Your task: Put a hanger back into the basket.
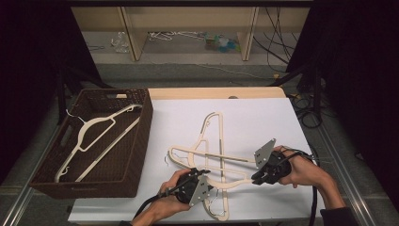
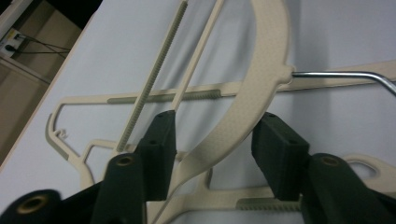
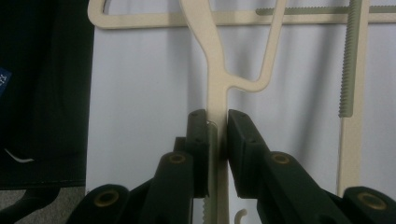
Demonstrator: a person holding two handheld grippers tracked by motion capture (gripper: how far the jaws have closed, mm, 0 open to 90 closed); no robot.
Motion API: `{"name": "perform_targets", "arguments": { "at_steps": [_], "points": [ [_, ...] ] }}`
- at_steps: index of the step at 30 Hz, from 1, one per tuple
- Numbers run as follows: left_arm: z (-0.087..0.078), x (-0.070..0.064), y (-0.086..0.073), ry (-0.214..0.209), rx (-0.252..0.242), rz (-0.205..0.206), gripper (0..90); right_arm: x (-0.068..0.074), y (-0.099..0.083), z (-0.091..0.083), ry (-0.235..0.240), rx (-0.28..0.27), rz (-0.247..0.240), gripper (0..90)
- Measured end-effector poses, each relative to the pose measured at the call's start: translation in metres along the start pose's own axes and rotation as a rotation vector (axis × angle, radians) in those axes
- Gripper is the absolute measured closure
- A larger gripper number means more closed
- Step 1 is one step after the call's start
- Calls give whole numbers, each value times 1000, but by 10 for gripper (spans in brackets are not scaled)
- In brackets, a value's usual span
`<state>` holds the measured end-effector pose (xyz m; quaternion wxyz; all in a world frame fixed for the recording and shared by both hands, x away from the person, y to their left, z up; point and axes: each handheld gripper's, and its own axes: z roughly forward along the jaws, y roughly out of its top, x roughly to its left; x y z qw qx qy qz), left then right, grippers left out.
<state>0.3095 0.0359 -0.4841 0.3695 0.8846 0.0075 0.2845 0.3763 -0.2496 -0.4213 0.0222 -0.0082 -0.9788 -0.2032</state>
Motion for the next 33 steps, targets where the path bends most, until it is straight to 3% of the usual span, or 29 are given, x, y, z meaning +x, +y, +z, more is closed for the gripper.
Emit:
{"name": "perform_targets", "arguments": {
  "at_steps": [3, 5, 7, 9, 13, 14, 18, 21, 23, 24, 27, 30, 32, 33],
  "points": [
    [1, -2, 0, -29, 1, 17, 562, 0, 1, 1, -3, -4, 5, 798],
    [1, -3, 0, -13, 0, 67, 575, 0, 1, 2, -3, -3, 3, 797],
    [1, -4, -1, -22, -2, 53, 623, -1, 1, 3, 1, -2, 4, 797],
    [1, -5, -1, -40, -8, 74, 659, -1, 1, 4, 0, 0, 6, 797],
    [-1, -4, 1, -34, -15, 164, 689, -1, 0, 6, 19, -2, 6, 797],
    [-1, -3, 2, -34, -16, 203, 698, -1, 0, 6, 20, 2, 9, 797],
    [-5, -2, 6, -17, -43, 275, 749, -3, -2, 8, 26, 2, 14, 799],
    [-7, 1, 8, -8, -52, 291, 773, -3, -3, 9, 26, -3, 17, 799],
    [-9, 3, 10, 8, -54, 337, 789, -4, -3, 8, 22, -11, 32, 787],
    [-9, 3, 10, 8, -54, 337, 798, -5, -3, 8, 18, -11, 30, 767],
    [-11, 3, 15, 16, -56, 399, 825, -4, -4, 6, 9, -8, 47, 706],
    [-13, 5, 18, 26, -70, 402, 847, -5, -4, 4, -14, -18, 69, 665],
    [-16, 7, 21, 40, -63, 428, 854, -5, -5, -2, -50, -37, 91, 593],
    [-18, 10, 23, 40, -79, 405, 857, -4, -3, -7, -81, -42, 111, 524]
  ]
}}
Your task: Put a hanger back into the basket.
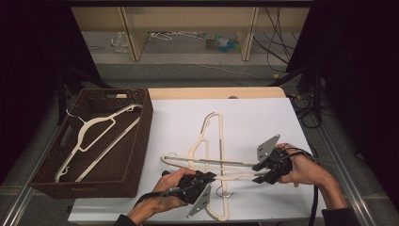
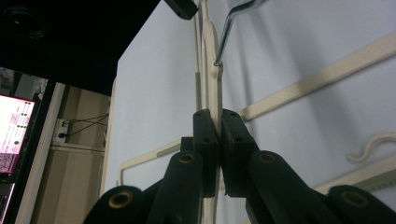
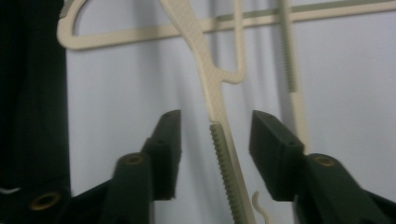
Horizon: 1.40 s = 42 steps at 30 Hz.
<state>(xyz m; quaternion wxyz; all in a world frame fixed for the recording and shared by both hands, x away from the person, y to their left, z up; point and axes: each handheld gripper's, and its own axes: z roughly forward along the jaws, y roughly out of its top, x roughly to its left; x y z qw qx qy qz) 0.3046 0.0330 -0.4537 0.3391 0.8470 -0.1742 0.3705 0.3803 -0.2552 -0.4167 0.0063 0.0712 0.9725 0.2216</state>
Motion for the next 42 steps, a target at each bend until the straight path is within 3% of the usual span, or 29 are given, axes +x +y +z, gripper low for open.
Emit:
{"name": "perform_targets", "arguments": {
  "at_steps": [2, 4, 5, 7, 8, 10, 11, 12, 13, 15, 16, 21, 22, 23, 24, 25, 26, 27, 28, 30, 31, 32, 33, 34, 35, 36, 38, 39, 42],
  "points": [
    [-3, 4, 0, -4, 22, 19, 857, 1, 3, -8, -38, -26, 8, 482],
    [-4, 5, 0, 4, 7, -5, 857, 2, 5, -13, -55, -42, 9, 452],
    [-6, 6, -1, 4, 14, -46, 857, 3, 7, -18, -80, -57, 14, 428],
    [-10, 14, 1, 23, 0, -32, 857, 7, 11, -34, -172, -95, 19, 395],
    [-10, 14, 1, 23, 0, -32, 857, 7, 11, -34, -172, -95, 19, 395],
    [-17, 21, 1, 31, 14, -74, 857, 12, 16, -50, -238, -142, 25, 371],
    [-19, 27, 1, 38, 15, -39, 857, 14, 17, -56, -267, -164, 36, 361],
    [-19, 27, 1, 38, 15, -39, 857, 14, 17, -56, -267, -164, 36, 361],
    [-23, 29, 1, 49, 27, -115, 857, 16, 19, -65, -294, -199, 49, 358],
    [-26, 32, 1, 50, 34, -132, 857, 17, 20, -68, -309, -212, 56, 345],
    [-29, 38, 0, 56, 30, -198, 857, 17, 20, -72, -331, -235, 77, 326],
    [-43, 54, -4, 52, 111, -231, 857, 15, 17, -79, -363, -280, 102, 297],
    [-44, 56, -5, 75, 78, -299, 858, 15, 16, -81, -381, -306, 113, 295],
    [-50, 61, -6, 53, 135, -271, 858, 15, 15, -82, -393, -316, 115, 293],
    [-50, 61, -7, 60, 111, -323, 858, 15, 15, -84, -406, -331, 128, 290],
    [-50, 61, -7, 60, 111, -323, 858, 15, 14, -85, -406, -340, 155, 290],
    [-52, 64, -8, 72, 85, -389, 858, 15, 13, -86, -412, -345, 164, 281],
    [-54, 66, -9, 76, 79, -418, 858, 15, 13, -87, -422, -345, 174, 277],
    [-54, 66, -9, 76, 79, -418, 858, 15, 13, -87, -422, -345, 174, 277],
    [-60, 72, -13, 69, 66, -494, 858, 18, 11, -87, -426, -346, 197, 277],
    [-60, 72, -13, 69, 66, -494, 858, 18, 11, -87, -426, -346, 197, 277],
    [-64, 76, -17, 65, 57, -552, 858, 19, 10, -87, -434, -355, 208, 277],
    [-66, 77, -19, 68, 43, -583, 858, 19, 10, -87, -438, -364, 216, 278],
    [-66, 77, -19, 68, 43, -583, 858, 19, 9, -86, -434, -369, 216, 278],
    [-70, 82, -22, 56, 25, -633, 858, 20, 9, -85, -428, -370, 220, 280],
    [-70, 82, -22, 56, 25, -633, 858, 20, 8, -84, -423, -371, 222, 280],
    [-74, 85, -23, 51, 9, -687, 858, 20, 8, -81, -419, -367, 222, 280],
    [-77, 87, -23, 41, 12, -692, 858, 21, 8, -76, -405, -360, 223, 283],
    [-84, 93, -24, 25, -30, -794, 858, 22, 8, -63, -376, -343, 228, 284]
  ]
}}
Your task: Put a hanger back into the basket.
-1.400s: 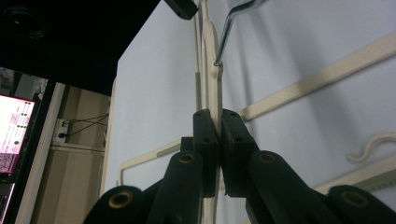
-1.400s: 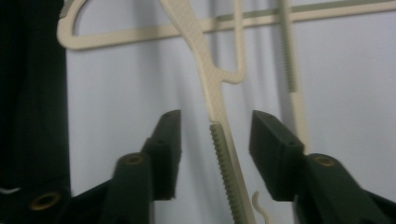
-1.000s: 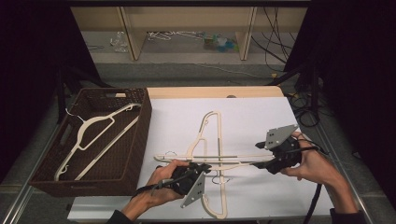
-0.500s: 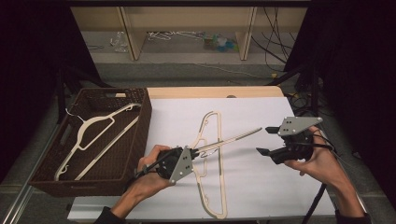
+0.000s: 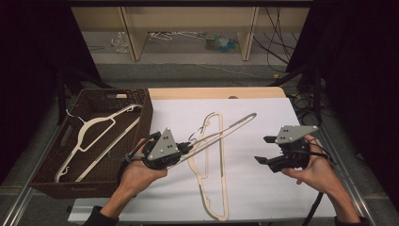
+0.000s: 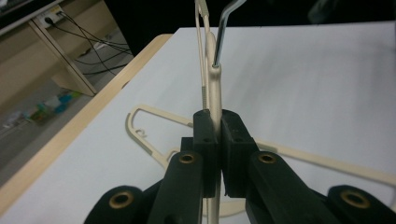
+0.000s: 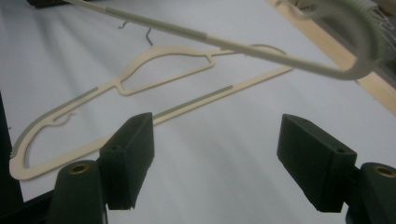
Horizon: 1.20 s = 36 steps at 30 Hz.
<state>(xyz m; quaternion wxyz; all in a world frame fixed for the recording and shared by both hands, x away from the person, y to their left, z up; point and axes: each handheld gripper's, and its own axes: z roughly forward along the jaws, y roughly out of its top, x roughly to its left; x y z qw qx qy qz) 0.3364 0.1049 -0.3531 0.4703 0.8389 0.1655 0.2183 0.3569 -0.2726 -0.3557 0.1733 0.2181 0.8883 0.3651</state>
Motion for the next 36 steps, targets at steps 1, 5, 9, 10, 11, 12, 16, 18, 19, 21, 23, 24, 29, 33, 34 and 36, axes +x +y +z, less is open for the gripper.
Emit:
{"name": "perform_targets", "arguments": {
  "at_steps": [1, 5, 9, 10, 11, 12, 16, 18, 19, 21, 23, 24, 29, 33, 34, 36],
  "points": [
    [-2, 1, 0, -5, -7, -29, 858, 1, -1, 3, 10, 10, 1, 284],
    [-8, 8, 1, -17, -38, -120, 858, 7, -5, 13, 22, 24, 4, 281],
    [-19, 18, -1, -22, -70, -204, 858, 17, -9, 27, 29, 44, 15, 276],
    [-23, 21, -2, -25, -83, -226, 858, 19, -11, 31, 36, 51, 11, 272],
    [-25, 23, -2, -26, -93, -246, 858, 22, -12, 35, 45, 68, 12, 272],
    [-28, 26, -3, -37, -111, -274, 858, 26, -13, 41, 61, 83, 12, 272],
    [-40, 37, -2, -57, -148, -333, 858, 28, -17, 48, 73, 81, -10, 272],
    [-52, 44, 3, -61, -163, -362, 859, 31, -18, 48, 84, 99, 6, 273],
    [-52, 44, 3, -61, -163, -362, 859, 31, -18, 48, 84, 99, 6, 273],
    [-67, 52, 12, -52, -163, -371, 859, 32, -20, 50, 90, 95, -4, 273],
    [-79, 58, 17, -36, -166, -375, 859, 34, -21, 51, 100, 108, 8, 273],
    [-79, 58, 17, -36, -166, -375, 858, 34, -22, 53, 96, 104, -1, 273],
    [-113, 78, 24, 31, -168, -373, 858, 36, -24, 55, 106, 116, 1, 273],
    [-135, 95, 20, 64, -185, -412, 858, 35, -24, 55, 117, 123, -3, 273],
    [-140, 99, 19, 65, -203, -432, 858, 36, -25, 56, 113, 116, 1, 273],
    [-150, 107, 17, 58, -230, -460, 859, 37, -25, 58, 117, 127, 4, 273]
  ]
}}
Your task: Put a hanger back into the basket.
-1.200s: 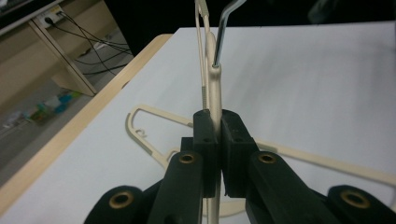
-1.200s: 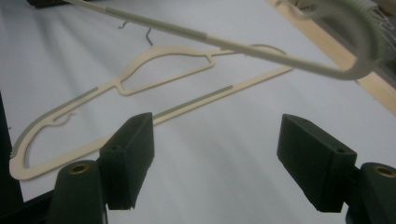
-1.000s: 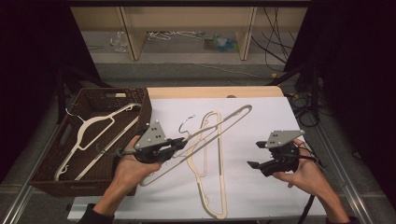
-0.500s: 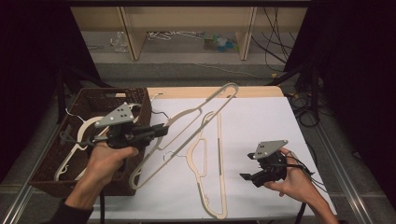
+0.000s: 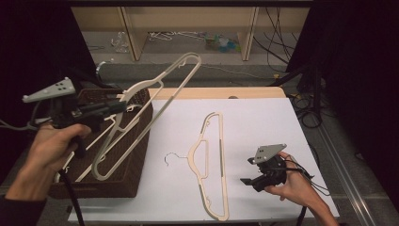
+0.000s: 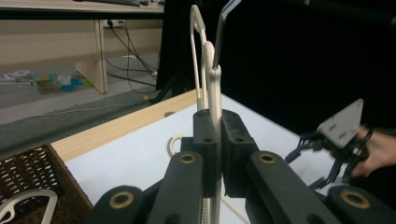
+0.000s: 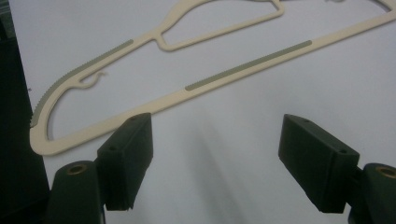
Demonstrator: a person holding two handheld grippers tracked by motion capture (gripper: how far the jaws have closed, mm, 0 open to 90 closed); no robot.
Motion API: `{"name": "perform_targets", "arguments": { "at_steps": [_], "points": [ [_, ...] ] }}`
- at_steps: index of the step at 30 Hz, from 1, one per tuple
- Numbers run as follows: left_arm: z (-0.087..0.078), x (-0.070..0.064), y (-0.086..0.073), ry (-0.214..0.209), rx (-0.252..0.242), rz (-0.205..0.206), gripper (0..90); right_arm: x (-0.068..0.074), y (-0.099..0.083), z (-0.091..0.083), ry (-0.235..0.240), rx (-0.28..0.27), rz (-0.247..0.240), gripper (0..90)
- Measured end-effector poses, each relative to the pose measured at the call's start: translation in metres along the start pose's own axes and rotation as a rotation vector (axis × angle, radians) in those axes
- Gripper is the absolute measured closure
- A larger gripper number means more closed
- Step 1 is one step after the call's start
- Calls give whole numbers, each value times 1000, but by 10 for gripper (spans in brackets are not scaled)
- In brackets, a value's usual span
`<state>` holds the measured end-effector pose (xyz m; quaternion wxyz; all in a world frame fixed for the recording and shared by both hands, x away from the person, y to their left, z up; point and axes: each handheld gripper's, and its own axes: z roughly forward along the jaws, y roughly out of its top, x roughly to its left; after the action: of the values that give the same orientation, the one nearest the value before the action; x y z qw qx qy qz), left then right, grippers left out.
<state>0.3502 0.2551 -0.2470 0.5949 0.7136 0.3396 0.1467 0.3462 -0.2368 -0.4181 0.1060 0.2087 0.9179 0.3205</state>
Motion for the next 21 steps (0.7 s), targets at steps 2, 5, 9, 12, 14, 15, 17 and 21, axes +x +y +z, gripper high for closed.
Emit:
{"name": "perform_targets", "arguments": {
  "at_steps": [2, 5, 9, 12, 14, 15, 17, 21],
  "points": [
    [-8, 10, 4, 28, -17, 3, 858, 0, 0, 1, 2, -1, 0, 273],
    [-16, 20, 7, 44, -7, -7, 858, 1, 0, 2, 6, 0, -2, 273],
    [-27, 54, 16, 86, 36, 266, 859, 0, -1, 3, 3, 4, -4, 272],
    [-33, 77, 17, 150, 88, 373, 858, 1, -1, 4, 6, 13, -2, 273],
    [-34, 83, 15, 149, 97, 371, 858, 1, -1, 4, 7, 12, -3, 273],
    [-35, 92, 13, 166, 114, 390, 858, 1, -1, 4, 9, 13, -1, 273],
    [-37, 109, 15, 169, 151, 519, 858, 0, -1, 3, 17, 19, -1, 272],
    [-39, 123, 11, 191, 170, 562, 858, 1, -1, 4, 10, 11, 1, 272]
  ]
}}
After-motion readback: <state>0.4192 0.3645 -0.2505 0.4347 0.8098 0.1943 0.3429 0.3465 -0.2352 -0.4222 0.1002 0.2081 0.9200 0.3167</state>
